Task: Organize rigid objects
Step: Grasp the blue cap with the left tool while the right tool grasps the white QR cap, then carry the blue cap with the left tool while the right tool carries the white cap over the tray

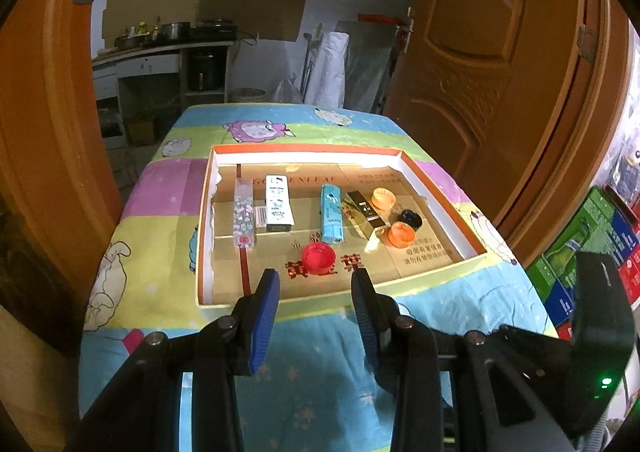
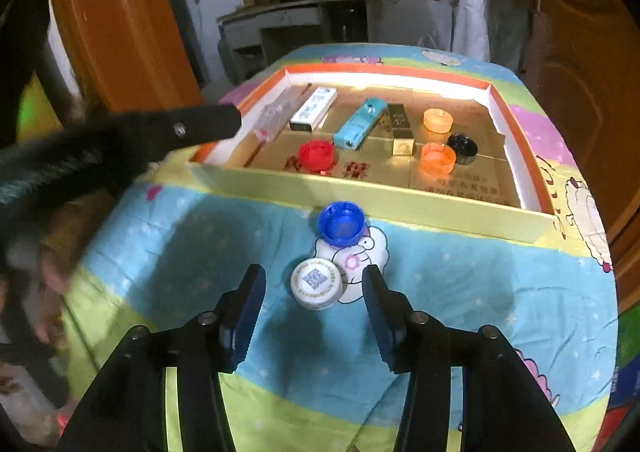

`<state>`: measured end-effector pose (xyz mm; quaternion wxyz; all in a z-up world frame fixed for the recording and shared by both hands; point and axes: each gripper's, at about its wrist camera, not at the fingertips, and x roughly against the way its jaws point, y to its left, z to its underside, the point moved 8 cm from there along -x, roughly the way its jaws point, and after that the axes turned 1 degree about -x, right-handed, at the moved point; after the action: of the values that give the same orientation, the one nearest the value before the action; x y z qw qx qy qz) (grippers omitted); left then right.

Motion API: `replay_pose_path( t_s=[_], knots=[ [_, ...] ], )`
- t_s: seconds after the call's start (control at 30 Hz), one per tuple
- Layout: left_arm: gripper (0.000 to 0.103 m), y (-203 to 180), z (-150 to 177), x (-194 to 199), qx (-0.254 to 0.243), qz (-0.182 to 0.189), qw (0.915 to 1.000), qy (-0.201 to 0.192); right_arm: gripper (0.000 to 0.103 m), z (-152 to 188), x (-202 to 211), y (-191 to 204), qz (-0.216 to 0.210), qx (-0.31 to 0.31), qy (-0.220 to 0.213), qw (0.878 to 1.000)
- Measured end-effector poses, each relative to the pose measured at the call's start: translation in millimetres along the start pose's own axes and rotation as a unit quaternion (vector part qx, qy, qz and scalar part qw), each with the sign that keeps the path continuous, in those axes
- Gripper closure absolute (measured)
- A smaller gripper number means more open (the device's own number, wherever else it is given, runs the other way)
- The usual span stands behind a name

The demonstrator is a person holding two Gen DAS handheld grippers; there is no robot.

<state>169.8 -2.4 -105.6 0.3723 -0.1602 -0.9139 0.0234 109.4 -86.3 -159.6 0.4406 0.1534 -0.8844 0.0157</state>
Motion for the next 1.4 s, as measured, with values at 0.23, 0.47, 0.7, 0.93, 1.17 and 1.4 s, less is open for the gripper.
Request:
replay_pose_path(
  t_s=[0.23,0.47,0.7,0.93,1.17,1.4],
  knots=[
    [0.066,-15.3,9.7,-13.0,-0.018,0.025,0.9993,0.021,0.073,7.2,-14.1,-0.7,0.018,0.014,0.014,1.000],
    [0.066,-56.7,32.0,-45.4,-0.067,0.056,0.9937,0.070,0.072,20.2,10.2,-34.2,0.030,-0.019,0.000,0.999],
    [0.066,-66.3,39.5,-74.0,-0.079,0.024,0.9922,0.093,0.072,28.4,29.2,-67.2,0.040,-0.060,-0.013,0.997],
    [0.068,-67.5,41.6,-82.5,-0.080,0.019,0.9920,0.096,0.072,30.1,30.2,-71.4,0.033,-0.068,-0.015,0.997],
    [0.073,-58.9,38.2,-75.3,-0.063,0.015,0.9943,0.084,0.072,26.4,25.2,-69.2,0.025,-0.068,-0.015,0.997],
    [0.073,-53.7,25.1,-54.1,-0.058,0.004,0.9963,0.064,0.072,11.2,25.5,-66.1,0.025,-0.061,-0.026,0.997]
  ],
)
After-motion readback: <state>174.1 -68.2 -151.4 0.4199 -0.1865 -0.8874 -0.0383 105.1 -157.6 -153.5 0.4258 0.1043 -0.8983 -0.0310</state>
